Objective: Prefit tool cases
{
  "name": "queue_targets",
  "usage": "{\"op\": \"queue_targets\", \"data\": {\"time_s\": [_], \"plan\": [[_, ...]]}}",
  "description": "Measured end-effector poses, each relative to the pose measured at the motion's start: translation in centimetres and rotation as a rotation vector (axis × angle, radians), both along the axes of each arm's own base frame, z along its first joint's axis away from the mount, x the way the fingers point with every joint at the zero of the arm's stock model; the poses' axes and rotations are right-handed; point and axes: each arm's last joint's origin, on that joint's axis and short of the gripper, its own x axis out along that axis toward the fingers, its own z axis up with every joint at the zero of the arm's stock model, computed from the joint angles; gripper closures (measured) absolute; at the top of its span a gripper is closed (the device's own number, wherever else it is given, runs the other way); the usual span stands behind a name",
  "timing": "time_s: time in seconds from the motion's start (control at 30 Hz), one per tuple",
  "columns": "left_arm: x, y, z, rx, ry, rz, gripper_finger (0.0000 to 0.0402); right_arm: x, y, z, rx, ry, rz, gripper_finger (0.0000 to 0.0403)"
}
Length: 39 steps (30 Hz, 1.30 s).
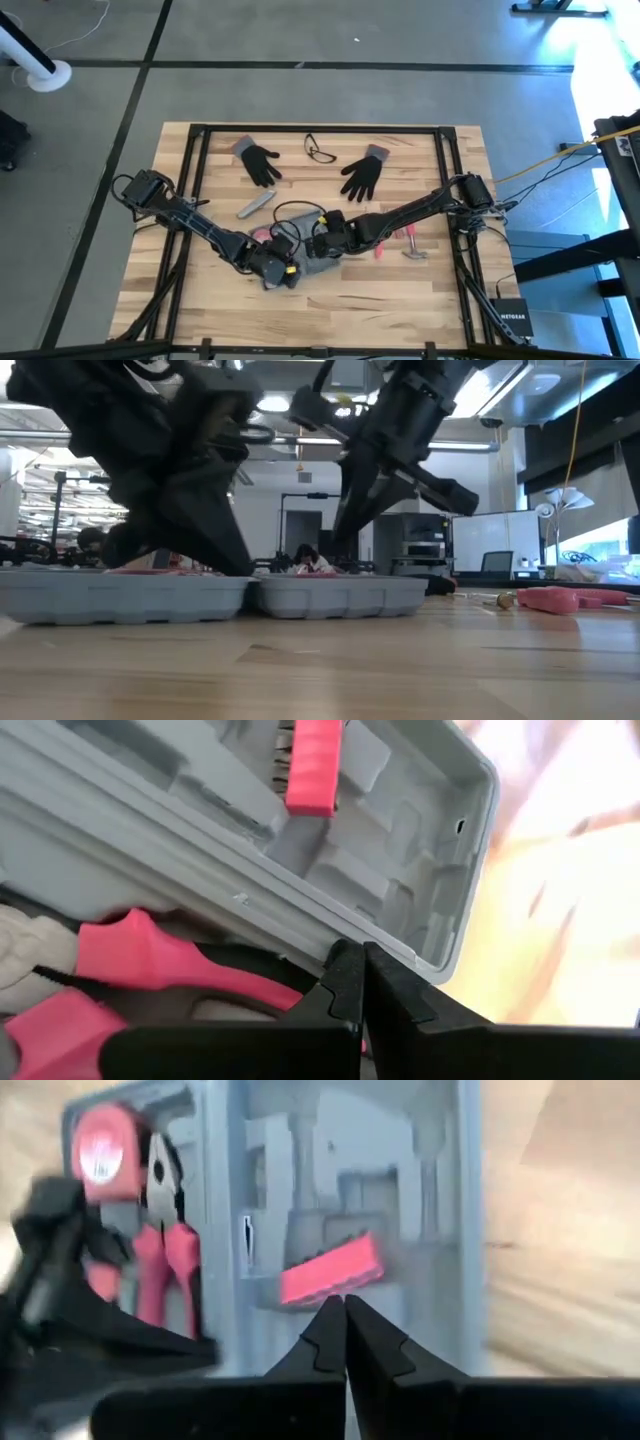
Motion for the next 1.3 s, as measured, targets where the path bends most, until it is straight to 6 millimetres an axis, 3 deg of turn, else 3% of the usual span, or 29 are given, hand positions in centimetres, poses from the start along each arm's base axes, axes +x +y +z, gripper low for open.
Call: {"op": "queue_targets", "data": {"time_s": [0.23, 0.4, 0.6, 0.73, 1.3], "plan": [[-0.7, -0.6, 0.2, 0.033, 0.035, -0.081, 0.0401, -0.3, 0.0, 0.8, -0.151, 0.066, 0.679, 0.0393], [-0.5, -0.2, 0.1, 0.155, 0.060, -0.233, 0.0401, -0.4, 0.3, 0.5, -0.216, 0.064, 0.971, 0.0323], [0.0, -0.6, 0.5, 0.211, 0.003, -0.406, 0.0401, 0.3, -0.1, 0.7, -0.386, 0.024, 1.059, 0.0196], [-0.4, -1.2, 0.3, 0.281, 0.004, -0.505, 0.0402, 0.5, -0.1, 0.9, -0.429, 0.001, 1.118, 0.0155], [-0.8, -1.5, 0.2, 0.354, 0.033, -0.557, 0.0402, 1.7, 0.3, -3.3, -0.380, 0.031, 1.220, 0.0191]]}}
